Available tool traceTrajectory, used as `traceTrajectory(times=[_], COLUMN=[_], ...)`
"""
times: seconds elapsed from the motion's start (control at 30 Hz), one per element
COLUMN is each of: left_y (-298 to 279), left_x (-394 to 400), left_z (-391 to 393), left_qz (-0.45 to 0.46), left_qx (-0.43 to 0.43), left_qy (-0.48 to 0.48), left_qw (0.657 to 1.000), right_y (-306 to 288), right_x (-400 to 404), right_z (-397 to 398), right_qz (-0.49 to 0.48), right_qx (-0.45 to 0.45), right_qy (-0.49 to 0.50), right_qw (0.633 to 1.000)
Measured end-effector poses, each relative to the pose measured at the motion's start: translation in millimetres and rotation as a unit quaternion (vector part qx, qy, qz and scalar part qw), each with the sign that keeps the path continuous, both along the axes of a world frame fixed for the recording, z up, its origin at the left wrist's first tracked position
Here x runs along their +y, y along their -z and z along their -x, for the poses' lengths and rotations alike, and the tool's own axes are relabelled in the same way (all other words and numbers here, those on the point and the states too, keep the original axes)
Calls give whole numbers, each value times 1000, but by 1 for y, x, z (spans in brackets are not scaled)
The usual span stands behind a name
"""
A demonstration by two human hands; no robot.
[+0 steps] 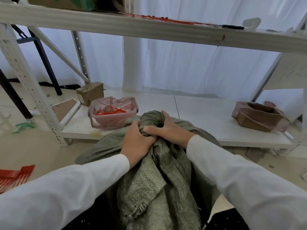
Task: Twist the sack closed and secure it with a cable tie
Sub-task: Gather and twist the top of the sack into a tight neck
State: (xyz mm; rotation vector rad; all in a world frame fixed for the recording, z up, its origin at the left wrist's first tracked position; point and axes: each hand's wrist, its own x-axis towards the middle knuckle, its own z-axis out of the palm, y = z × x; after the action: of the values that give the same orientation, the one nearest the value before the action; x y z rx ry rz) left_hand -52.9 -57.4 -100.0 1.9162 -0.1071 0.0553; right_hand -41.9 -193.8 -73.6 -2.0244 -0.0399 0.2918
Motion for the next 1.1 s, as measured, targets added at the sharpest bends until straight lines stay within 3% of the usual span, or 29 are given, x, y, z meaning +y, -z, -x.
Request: traceTrajectory(times=[0.17, 0.27, 0.4, 0.6, 0.77, 0.9, 0.97, 1.03, 1.1], left_y=[1, 7, 18, 12, 6, 10, 13, 16, 16], left_x=[-3, 0, 9, 18, 4, -12, -14, -21, -27], left_z=[-1, 0, -5, -33, -43, -42, -40, -37, -36], left_qz=[-144, -200, -277, -241, -248, -212, -171, -141, -132], left_qx=[-83, -137, -127, -46, -7, 22, 81, 111, 93], left_qy=[1, 58, 150, 238, 326, 328, 279, 246, 244], left_qw=[986, 968, 941, 940, 912, 920, 941, 952, 956], right_y=[8, 6, 9, 14, 11, 2, -4, -13, -21], right_x=[2, -1, 1, 2, -13, -27, -30, -36, -43], right_z=[-2, -1, 1, 9, 19, 26, 28, 26, 20], right_qz=[-13, 17, 60, 76, 92, 115, 145, 228, 288], right_qx=[11, -20, -86, -144, -166, -154, -162, -190, -140], right_qy=[17, 16, 23, -3, -47, -50, -54, -58, -64], right_qw=[1000, 1000, 994, 987, 981, 980, 975, 953, 945])
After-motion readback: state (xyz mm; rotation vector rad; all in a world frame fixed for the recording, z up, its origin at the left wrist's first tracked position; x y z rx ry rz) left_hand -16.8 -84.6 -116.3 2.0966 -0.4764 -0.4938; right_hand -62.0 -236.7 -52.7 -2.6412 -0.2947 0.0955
